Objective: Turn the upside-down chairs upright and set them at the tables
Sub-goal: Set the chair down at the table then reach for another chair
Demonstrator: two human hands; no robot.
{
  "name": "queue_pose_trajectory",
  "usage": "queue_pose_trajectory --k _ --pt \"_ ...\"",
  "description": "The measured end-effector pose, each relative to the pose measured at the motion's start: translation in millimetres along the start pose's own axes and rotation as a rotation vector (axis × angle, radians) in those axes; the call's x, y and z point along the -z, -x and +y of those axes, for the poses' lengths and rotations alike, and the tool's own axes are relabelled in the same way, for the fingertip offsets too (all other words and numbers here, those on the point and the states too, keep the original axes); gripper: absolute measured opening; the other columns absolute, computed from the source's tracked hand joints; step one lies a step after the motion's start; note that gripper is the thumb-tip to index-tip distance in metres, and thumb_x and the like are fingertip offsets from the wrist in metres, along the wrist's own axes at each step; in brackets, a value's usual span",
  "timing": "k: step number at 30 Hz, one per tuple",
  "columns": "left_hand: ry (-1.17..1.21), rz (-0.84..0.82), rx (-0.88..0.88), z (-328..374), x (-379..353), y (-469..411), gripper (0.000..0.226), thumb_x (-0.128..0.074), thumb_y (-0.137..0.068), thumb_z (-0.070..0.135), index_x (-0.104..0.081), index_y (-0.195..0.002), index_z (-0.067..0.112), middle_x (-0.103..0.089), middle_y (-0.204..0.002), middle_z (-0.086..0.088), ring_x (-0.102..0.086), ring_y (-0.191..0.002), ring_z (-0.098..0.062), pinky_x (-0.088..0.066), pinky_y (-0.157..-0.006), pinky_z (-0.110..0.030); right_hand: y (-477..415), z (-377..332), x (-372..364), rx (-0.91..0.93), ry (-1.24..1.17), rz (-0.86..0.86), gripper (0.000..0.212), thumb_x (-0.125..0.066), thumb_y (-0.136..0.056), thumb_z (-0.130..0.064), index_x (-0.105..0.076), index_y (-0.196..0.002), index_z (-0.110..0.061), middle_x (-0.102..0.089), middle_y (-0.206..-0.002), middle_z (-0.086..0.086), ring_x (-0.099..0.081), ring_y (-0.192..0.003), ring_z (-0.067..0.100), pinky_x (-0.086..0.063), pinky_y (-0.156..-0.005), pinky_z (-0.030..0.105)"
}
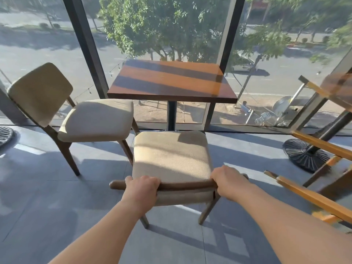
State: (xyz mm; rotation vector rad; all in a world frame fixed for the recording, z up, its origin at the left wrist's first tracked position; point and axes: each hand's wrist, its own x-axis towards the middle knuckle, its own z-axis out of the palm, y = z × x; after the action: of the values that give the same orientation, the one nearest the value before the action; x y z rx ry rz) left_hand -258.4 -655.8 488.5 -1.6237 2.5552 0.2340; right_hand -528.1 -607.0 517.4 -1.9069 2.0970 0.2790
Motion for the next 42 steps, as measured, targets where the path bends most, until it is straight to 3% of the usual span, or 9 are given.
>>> queue_pose_trajectory --k 7,15,23,25,27,30,32,37,42 --pt "-0.005 -0.014 0.004 -9.1 12.0 -36.1 0.018 -0.050 -0.089 0.010 -0.054 -0.084 0.027 -0.061 -0.086 0.006 -0.060 -0.085 -0.023 -0.039 -0.084 -0.043 -38.0 -1.7 14.9 -0.010 -0.008 -0.008 0.021 -0.057 -0.081 0.006 -0.067 -0.087 -0.011 -0.055 -0.078 0.005 -0.057 -0.072 0.026 -0.036 -0.051 0.029" --pt "-0.013 -0.045 0.018 -7.8 15.8 -37.6 0.014 -0.051 -0.086 0.013 -0.052 -0.083 0.027 -0.061 -0.083 0.008 -0.060 -0.082 -0.023 -0.042 -0.084 -0.043 -40.5 4.4 16.6 0.068 0.020 -0.014 0.021 -0.053 -0.085 0.008 -0.060 -0.083 -0.012 -0.050 -0.075 0.003 -0.054 -0.075 0.027 -0.043 -0.064 0.034" --pt "-0.041 -0.120 0.057 -7.9 26.0 -45.0 0.015 -0.058 -0.080 0.014 -0.051 -0.078 0.028 -0.060 -0.084 0.006 -0.059 -0.086 -0.023 -0.038 -0.084 -0.042 -43.1 4.5 10.9 0.077 0.032 0.034 0.021 -0.053 -0.092 0.004 -0.064 -0.101 -0.010 -0.055 -0.084 0.007 -0.055 -0.079 0.029 -0.045 -0.070 0.038" --pt "-0.069 -0.185 0.049 -0.3 36.5 -44.5 0.012 -0.059 -0.079 0.019 -0.052 -0.082 0.027 -0.059 -0.087 0.005 -0.059 -0.087 -0.022 -0.040 -0.086 -0.044 -36.0 8.9 13.1 0.100 -0.017 0.010 0.014 -0.059 -0.092 -0.005 -0.063 -0.103 -0.013 -0.064 -0.097 0.009 -0.061 -0.091 0.031 -0.047 -0.085 0.042" --pt "-0.080 -0.218 0.024 14.6 52.9 -40.3 0.013 -0.059 -0.081 0.022 -0.053 -0.093 0.023 -0.059 -0.089 0.003 -0.058 -0.086 -0.022 -0.044 -0.085 -0.044 -18.1 14.6 21.6 0.120 -0.115 -0.014 0.016 -0.068 -0.089 -0.017 -0.059 -0.102 -0.015 -0.066 -0.103 0.006 -0.061 -0.099 0.031 -0.039 -0.105 0.046" --pt "-0.021 -0.176 -0.041 51.5 90.7 -31.0 0.028 -0.056 -0.091 0.026 -0.056 -0.117 0.017 -0.064 -0.105 -0.005 -0.061 -0.094 -0.027 -0.049 -0.076 -0.041 23.5 28.9 42.7 0.061 -0.282 0.057 0.019 -0.068 -0.088 -0.025 -0.057 -0.103 -0.020 -0.064 -0.106 0.003 -0.062 -0.101 0.030 -0.051 -0.091 0.044" --pt "-0.033 -0.134 -0.125 88.0 117.7 -21.0 0.031 -0.056 -0.093 0.030 -0.059 -0.123 0.019 -0.065 -0.114 -0.006 -0.061 -0.099 -0.028 -0.049 -0.077 -0.040 64.4 46.3 57.1 -0.046 -0.350 0.081 0.023 -0.066 -0.089 -0.029 -0.061 -0.111 -0.025 -0.065 -0.108 0.001 -0.064 -0.101 0.031 -0.055 -0.081 0.043" --pt "-0.023 -0.032 -0.315 198.8 167.1 7.7 0.023 -0.056 -0.092 0.038 -0.068 -0.101 0.020 -0.071 -0.100 -0.003 -0.062 -0.080 -0.022 -0.052 -0.070 -0.034 187.2 107.5 92.9 -0.271 -0.342 0.167 0.038 -0.063 -0.089 -0.040 -0.062 -0.122 -0.022 -0.067 -0.121 0.005 -0.062 -0.112 0.031 -0.054 -0.088 0.044" --pt "-0.074 0.010 -0.578 343.4 220.8 66.1 0.029 -0.057 -0.095 0.037 -0.064 -0.117 0.019 -0.064 -0.120 -0.009 -0.064 -0.109 -0.032 -0.052 -0.087 -0.039 344.5 178.4 133.0 -0.520 -0.399 0.262 0.015 -0.059 -0.090 -0.037 -0.061 -0.099 -0.025 -0.067 -0.094 0.001 -0.066 -0.094 0.031 -0.057 -0.078 0.044"
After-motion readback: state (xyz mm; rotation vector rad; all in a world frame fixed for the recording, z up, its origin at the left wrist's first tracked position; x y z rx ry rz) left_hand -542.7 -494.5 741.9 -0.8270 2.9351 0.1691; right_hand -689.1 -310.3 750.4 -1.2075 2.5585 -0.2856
